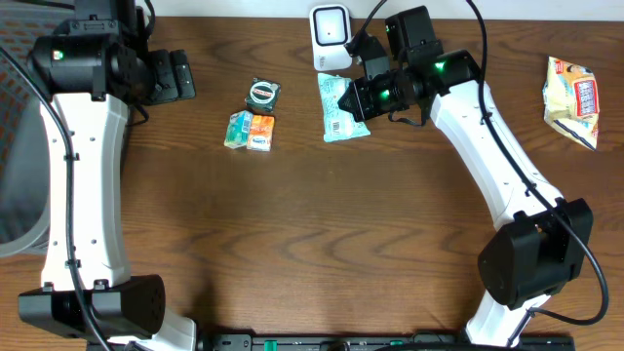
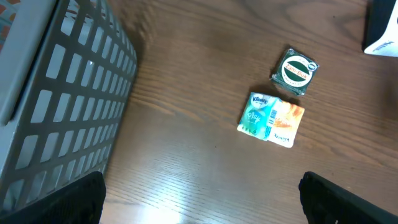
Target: Scan the item barcode
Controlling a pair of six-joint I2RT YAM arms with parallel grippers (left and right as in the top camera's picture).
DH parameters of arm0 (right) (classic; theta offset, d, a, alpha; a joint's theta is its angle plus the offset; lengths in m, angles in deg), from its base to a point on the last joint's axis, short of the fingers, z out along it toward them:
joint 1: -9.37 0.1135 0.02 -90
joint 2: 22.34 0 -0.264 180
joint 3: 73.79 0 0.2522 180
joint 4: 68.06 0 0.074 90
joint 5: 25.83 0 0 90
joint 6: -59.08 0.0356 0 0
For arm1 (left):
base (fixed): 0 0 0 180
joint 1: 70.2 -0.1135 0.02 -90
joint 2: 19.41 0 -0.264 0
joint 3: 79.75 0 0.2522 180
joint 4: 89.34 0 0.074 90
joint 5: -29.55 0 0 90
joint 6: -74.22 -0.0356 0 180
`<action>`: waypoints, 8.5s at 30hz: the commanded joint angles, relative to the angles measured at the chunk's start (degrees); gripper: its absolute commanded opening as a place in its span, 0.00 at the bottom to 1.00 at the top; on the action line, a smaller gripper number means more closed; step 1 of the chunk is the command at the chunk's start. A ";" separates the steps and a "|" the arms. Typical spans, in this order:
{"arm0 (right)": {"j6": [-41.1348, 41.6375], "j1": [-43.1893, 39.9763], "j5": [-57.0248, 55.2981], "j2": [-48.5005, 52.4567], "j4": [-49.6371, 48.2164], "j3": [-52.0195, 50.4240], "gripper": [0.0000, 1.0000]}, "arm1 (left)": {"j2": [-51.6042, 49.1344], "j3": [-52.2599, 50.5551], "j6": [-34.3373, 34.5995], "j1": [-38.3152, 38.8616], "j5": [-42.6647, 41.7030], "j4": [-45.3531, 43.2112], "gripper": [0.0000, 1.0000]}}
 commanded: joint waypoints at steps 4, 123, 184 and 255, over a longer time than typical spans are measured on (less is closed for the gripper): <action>0.52 -0.44 -0.09 0.17 -0.42 -0.48 0.01 | -0.22 -0.28 0.50 -0.24 0.92 0.00 0.98; -12.02 -6.93 -13.92 12.96 -10.25 -15.65 0.28 | -0.22 -0.28 0.50 -0.24 0.92 0.00 0.98; 1.81 2.10 -30.42 33.94 -51.60 21.18 0.01 | -0.22 -0.28 0.50 -0.24 0.92 0.00 0.98; -1.77 -6.64 -13.35 18.80 -1.66 21.14 0.99 | -0.22 -0.28 0.52 -0.24 0.92 0.00 0.98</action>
